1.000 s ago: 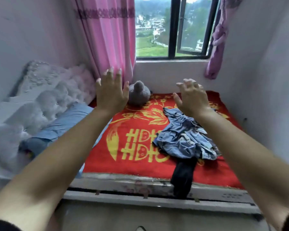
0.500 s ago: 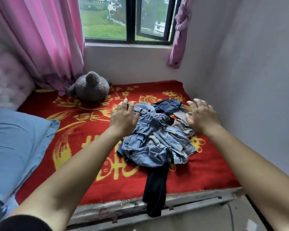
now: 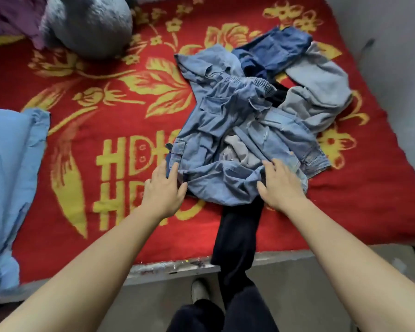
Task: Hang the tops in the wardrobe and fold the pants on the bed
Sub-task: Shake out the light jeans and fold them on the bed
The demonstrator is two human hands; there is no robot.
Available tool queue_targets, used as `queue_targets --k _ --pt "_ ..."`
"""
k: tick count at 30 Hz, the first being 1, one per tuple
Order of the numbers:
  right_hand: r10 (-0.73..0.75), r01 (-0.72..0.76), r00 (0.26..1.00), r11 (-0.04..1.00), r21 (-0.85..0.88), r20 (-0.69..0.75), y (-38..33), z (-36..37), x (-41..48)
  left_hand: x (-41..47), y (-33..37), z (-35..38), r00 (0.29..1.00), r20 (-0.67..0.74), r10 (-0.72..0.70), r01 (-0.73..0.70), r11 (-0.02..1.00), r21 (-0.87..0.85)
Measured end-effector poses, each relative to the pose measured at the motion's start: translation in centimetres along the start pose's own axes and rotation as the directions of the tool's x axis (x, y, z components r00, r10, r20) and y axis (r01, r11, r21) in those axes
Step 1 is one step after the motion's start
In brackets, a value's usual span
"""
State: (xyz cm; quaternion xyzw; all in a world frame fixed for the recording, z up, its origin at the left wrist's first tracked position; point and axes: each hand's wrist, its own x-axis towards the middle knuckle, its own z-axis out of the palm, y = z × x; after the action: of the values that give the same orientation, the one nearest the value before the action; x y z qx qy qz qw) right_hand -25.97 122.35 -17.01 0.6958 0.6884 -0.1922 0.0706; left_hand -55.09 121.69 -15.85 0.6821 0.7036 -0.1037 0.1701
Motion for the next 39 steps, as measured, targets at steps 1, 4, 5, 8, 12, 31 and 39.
queue_targets --k 1,4,5,8,12,31,39 --pt "-0.001 0.000 0.999 1.000 0.013 0.042 0.3 1.8 1.2 1.1 0.3 1.4 0.999 0.035 -0.011 0.011 1.000 0.000" --pt "0.050 -0.060 0.987 0.997 0.058 0.155 1.6 7.2 3.3 3.9 1.7 6.1 0.992 0.118 -0.046 0.052 0.997 -0.053" --pt "0.092 -0.112 0.977 0.989 0.096 0.192 2.1 8.8 3.4 4.4 2.3 7.7 0.986 0.152 -0.065 0.078 0.993 -0.083" --pt "0.224 -0.301 0.914 0.933 0.196 0.338 3.5 13.2 2.8 4.6 4.3 12.9 0.958 0.272 -0.094 0.136 0.981 -0.140" --pt "0.304 -0.440 0.837 0.869 0.228 0.456 5.9 18.1 1.8 3.6 6.1 19.7 0.906 0.419 -0.068 0.133 0.983 -0.127" --pt "0.369 -0.465 0.876 0.817 0.342 0.310 2.2 21.7 5.9 12.2 3.1 20.0 0.674 0.600 -0.431 0.571 -0.211 -0.793" --pt "0.364 -0.440 0.889 0.844 0.305 0.278 -0.3 21.9 6.2 13.9 -2.0 17.7 0.758 0.211 -0.617 0.464 0.284 -0.839"
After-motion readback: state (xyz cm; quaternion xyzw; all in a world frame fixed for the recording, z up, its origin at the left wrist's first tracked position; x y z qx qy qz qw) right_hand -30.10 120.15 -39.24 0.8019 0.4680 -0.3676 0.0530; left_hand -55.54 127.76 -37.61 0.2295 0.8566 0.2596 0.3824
